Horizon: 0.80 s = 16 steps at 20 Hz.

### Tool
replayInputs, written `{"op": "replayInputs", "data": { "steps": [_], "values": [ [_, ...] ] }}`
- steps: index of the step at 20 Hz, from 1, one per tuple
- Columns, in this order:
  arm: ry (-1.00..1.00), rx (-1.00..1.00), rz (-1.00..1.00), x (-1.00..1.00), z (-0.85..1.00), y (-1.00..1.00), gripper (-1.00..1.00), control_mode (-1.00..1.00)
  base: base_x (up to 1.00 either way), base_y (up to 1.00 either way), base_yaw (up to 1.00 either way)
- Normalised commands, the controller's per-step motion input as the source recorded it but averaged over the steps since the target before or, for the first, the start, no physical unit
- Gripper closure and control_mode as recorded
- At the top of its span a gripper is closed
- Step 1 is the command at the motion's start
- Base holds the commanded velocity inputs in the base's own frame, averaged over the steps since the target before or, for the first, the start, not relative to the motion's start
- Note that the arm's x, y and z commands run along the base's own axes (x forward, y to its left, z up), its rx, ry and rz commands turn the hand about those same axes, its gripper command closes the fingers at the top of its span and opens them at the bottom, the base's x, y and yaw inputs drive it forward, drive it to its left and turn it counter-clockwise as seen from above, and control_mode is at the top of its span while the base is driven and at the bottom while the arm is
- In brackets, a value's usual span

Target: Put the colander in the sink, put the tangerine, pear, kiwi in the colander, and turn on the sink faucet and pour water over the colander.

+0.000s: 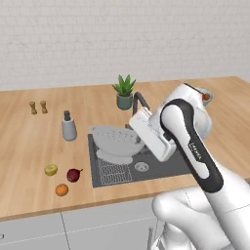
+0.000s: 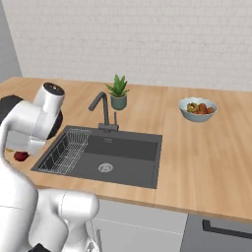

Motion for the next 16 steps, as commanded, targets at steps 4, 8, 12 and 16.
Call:
{"op": "replayInputs", "data": {
  "steps": [4,8,12,16],
  "values": [
    [0.00,-0.02,0.16,0.00,-0.18,-0.96,1.00,-1.00,0.00,0.00,0.00],
    [0.00,-0.01,0.19,0.10,-0.21,-0.98,1.00,-1.00,0.00,0.00,0.00],
    [-0.06,0.00,0.29,0.05,-0.23,-0.92,1.00,-1.00,0.00,0.00,0.00],
    [0.00,-0.05,0.30,0.34,-0.24,-0.71,1.00,-1.00,0.00,0.00,0.00]
  ]
}}
